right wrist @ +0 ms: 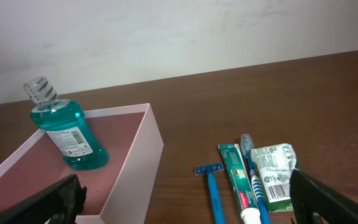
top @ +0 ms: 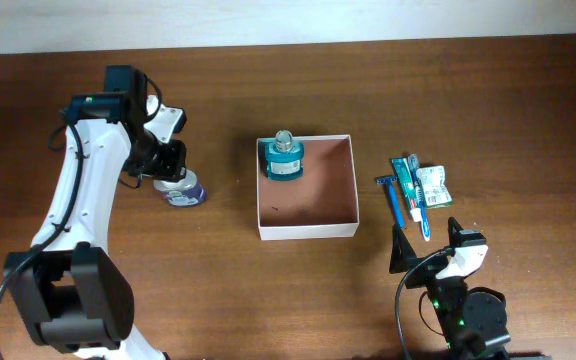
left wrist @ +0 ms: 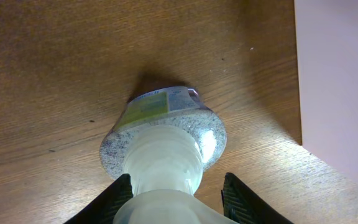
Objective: Pack container
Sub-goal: 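Lift the soap bottle and carry it over the pink box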
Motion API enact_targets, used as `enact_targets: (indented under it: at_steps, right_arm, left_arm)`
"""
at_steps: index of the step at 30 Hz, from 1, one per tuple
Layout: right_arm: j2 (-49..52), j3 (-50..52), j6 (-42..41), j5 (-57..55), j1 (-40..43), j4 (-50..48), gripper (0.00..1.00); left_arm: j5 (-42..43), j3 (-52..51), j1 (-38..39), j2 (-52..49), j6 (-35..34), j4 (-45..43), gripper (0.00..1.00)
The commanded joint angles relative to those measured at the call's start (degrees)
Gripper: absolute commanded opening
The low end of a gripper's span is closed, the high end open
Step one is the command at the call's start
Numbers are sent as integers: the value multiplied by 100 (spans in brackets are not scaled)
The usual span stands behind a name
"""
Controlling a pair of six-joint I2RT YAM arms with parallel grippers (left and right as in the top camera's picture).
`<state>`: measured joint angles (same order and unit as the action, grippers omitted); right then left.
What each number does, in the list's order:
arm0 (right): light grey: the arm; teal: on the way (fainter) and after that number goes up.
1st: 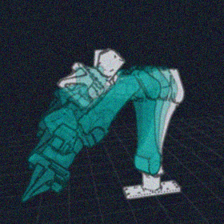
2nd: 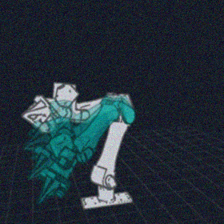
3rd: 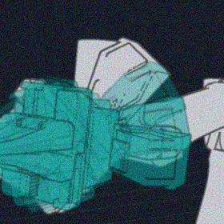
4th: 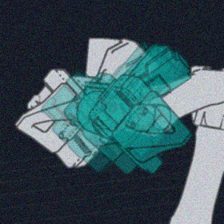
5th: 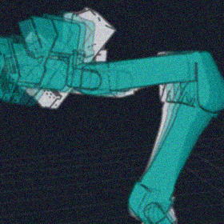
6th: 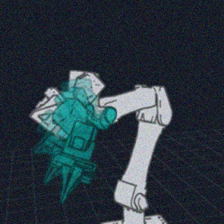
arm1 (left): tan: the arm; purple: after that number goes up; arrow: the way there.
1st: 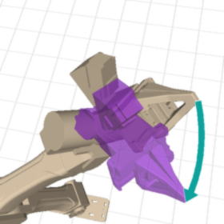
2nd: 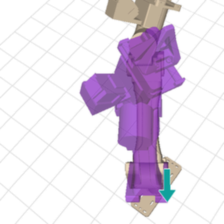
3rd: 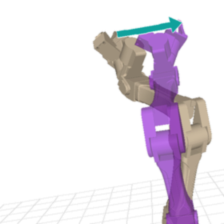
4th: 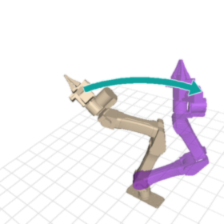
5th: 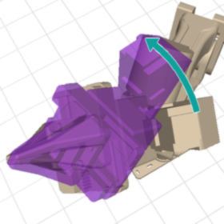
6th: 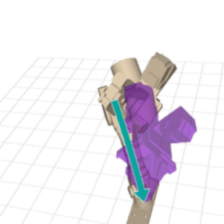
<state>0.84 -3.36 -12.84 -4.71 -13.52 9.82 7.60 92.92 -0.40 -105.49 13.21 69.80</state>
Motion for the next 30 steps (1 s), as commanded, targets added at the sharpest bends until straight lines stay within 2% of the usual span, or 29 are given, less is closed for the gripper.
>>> enact_targets:
  at_steps: [1,11,22,26,30]
  right_arm:
    - [-48,55,59,-48,42,-2,98]
    - [-48,55,59,-48,42,-2,98]
    - [-48,55,59,-48,42,-2,98]
    - [-48,55,59,-48,42,-2,98]
    - [-48,55,59,-48,42,-2,98]
  left_arm:
    - [229,33,-13,138,-173,-11,45]
    - [232,848,118,140,-796,433,39]
    - [201,1821,1250,199,-807,881,39]
    - [-251,2100,1580,293,-1158,1043,39]
    - [-289,2179,1735,507,-1285,1064,39]
